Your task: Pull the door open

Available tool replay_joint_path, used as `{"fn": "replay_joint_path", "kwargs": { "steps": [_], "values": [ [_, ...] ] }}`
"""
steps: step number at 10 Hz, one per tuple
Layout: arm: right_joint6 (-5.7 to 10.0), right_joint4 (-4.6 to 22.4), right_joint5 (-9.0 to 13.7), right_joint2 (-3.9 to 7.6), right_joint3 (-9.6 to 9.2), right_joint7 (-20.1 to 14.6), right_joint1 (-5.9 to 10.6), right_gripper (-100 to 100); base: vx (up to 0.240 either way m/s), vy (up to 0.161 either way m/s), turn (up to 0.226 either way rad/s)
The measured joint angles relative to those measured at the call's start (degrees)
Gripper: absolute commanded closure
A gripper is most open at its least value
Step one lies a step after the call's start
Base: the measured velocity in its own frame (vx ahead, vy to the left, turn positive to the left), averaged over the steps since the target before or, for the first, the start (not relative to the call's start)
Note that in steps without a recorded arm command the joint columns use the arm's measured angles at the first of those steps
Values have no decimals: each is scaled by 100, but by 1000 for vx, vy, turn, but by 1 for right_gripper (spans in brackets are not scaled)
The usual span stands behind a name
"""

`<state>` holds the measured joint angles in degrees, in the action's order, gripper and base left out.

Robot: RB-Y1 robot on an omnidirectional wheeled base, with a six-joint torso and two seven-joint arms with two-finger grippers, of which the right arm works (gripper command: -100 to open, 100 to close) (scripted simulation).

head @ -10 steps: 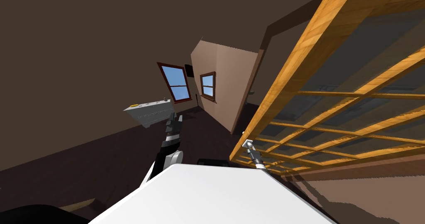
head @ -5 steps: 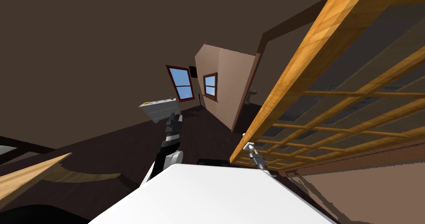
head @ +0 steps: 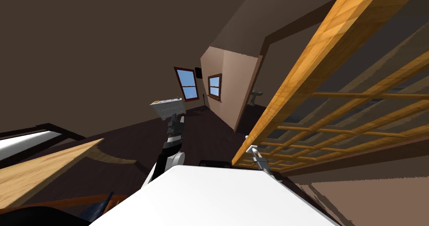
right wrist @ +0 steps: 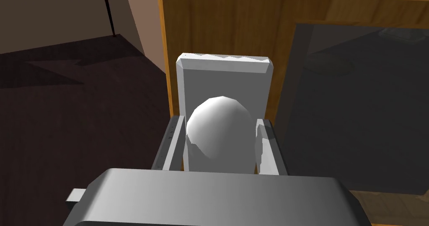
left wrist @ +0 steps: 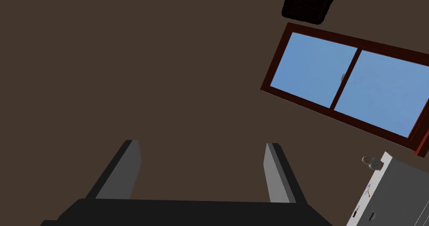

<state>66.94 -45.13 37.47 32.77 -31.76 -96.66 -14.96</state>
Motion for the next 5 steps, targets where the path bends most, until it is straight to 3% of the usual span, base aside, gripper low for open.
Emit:
{"fn": "replay_joint_path", "kwargs": {
  "steps": [5],
  "values": [
    [402, 316, -98, 85, -237, -251, 4, 100, -202, -50, 126]
  ]
}}
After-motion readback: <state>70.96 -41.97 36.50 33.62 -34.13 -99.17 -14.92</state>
